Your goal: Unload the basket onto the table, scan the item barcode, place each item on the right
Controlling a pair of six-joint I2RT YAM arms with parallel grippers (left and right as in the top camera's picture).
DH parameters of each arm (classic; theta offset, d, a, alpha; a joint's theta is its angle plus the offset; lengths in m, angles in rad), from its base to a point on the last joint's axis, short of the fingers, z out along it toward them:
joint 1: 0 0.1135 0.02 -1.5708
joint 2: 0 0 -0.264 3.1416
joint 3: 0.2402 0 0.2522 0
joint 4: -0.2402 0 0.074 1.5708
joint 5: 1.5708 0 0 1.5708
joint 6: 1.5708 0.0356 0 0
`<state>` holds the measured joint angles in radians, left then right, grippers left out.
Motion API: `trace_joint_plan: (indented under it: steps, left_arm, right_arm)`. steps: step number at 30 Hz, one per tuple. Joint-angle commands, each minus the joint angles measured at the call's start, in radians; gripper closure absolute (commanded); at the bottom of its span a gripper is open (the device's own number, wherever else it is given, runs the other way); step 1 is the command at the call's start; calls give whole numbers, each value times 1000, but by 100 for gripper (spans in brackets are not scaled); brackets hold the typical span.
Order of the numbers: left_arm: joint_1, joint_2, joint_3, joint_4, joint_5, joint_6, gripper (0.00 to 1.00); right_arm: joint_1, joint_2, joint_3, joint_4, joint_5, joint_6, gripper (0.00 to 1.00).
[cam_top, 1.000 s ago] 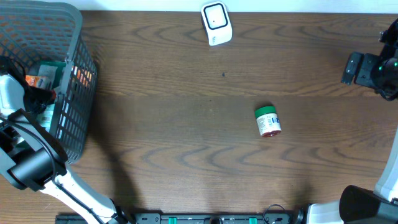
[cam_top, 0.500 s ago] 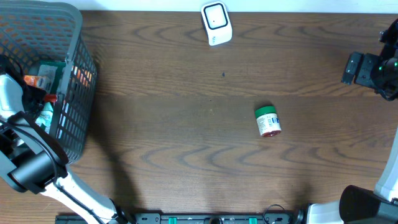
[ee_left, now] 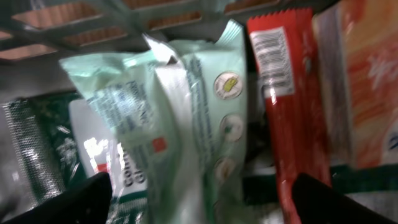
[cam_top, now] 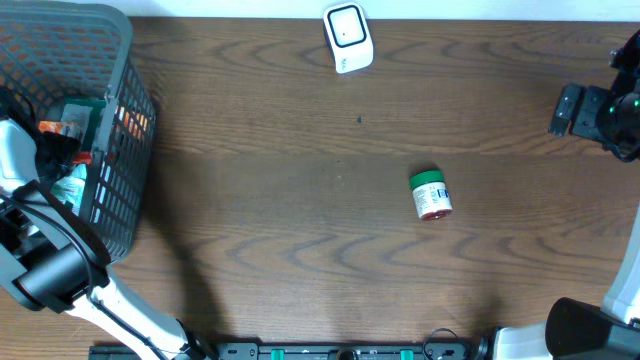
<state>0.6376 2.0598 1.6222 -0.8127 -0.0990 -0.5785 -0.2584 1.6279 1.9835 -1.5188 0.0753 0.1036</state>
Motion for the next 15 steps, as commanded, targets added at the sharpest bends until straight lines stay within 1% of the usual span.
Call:
trace_joint_plan:
  steps: [1, 5, 8, 15]
  left_arm:
    - [0, -11, -39, 30, 42, -3, 4]
    - [0, -8, -86, 101, 96, -3, 0]
    - [1, -5, -117, 144, 96, -3, 0]
    - [1, -1, -164, 165, 87, -3, 1]
  right_arm:
    - [-3, 3, 11, 0, -2, 15, 1]
    - [-3, 3, 11, 0, -2, 15, 1]
    - [-4, 3, 11, 0, -2, 15, 1]
    - [-3, 3, 11, 0, -2, 15, 1]
